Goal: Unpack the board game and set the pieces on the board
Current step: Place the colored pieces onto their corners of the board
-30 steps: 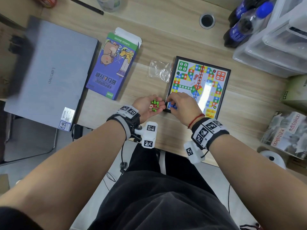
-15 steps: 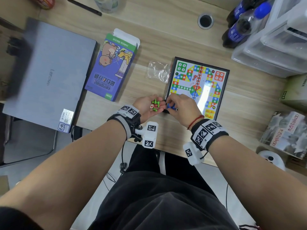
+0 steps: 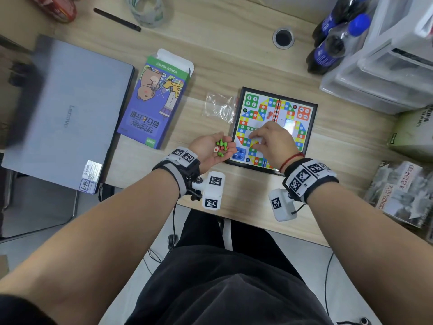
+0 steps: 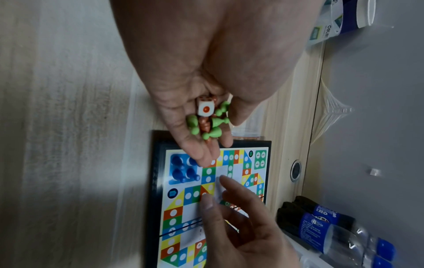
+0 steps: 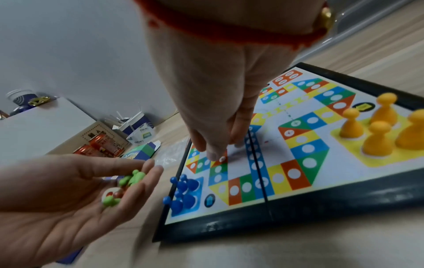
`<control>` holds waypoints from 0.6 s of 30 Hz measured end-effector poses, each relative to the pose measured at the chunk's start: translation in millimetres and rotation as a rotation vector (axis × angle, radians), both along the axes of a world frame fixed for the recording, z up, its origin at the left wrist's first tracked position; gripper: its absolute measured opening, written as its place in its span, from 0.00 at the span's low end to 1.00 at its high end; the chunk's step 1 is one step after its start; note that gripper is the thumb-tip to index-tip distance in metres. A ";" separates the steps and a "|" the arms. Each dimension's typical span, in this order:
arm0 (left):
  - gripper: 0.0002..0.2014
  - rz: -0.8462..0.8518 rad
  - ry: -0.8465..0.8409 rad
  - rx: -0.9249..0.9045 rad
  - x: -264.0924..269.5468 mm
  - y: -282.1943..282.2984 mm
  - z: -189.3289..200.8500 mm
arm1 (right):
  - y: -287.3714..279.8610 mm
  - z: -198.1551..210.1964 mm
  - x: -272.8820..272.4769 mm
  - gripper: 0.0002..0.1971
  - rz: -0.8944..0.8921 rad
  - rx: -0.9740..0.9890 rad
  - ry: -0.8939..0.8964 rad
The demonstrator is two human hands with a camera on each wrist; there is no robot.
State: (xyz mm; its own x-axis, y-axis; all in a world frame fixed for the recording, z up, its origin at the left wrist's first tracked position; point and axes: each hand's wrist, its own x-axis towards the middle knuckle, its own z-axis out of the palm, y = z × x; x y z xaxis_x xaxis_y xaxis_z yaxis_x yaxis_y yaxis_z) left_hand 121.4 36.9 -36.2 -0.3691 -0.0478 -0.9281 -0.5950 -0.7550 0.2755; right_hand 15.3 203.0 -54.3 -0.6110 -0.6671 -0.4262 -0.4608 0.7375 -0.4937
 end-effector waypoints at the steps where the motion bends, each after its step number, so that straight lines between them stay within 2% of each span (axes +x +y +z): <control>1: 0.15 0.003 0.002 -0.001 -0.5 -0.6 0.1 | 0.2 -1.1 0.7 0.12 -0.003 0.009 -0.004; 5: 0.15 0.018 0.003 -0.001 -1.0 -3.6 -0.8 | 9.3 -1.1 -5.6 0.07 -0.145 -0.062 0.111; 8: 0.15 0.016 0.002 0.003 -2.4 -4.6 -0.9 | 17.0 0.9 -18.1 0.07 -0.255 -0.116 0.193; 13: 0.16 -0.010 0.014 0.009 -11.7 -0.3 2.3 | 5.1 -5.7 -34.8 0.18 -0.147 -0.074 0.163; 18: 0.14 -0.035 0.025 -0.008 -21.4 -1.1 4.7 | -8.5 -12.6 -42.9 0.12 -0.107 0.018 0.165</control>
State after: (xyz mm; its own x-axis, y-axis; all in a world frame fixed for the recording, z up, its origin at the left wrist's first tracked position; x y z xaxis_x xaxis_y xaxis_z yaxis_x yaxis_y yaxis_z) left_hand 100.0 35.8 -31.5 -0.3941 -0.0419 -0.9181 -0.6137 -0.7316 0.2968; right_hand -27.6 194.5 -66.9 -0.7403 -0.5882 -0.3255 -0.4533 0.7944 -0.4044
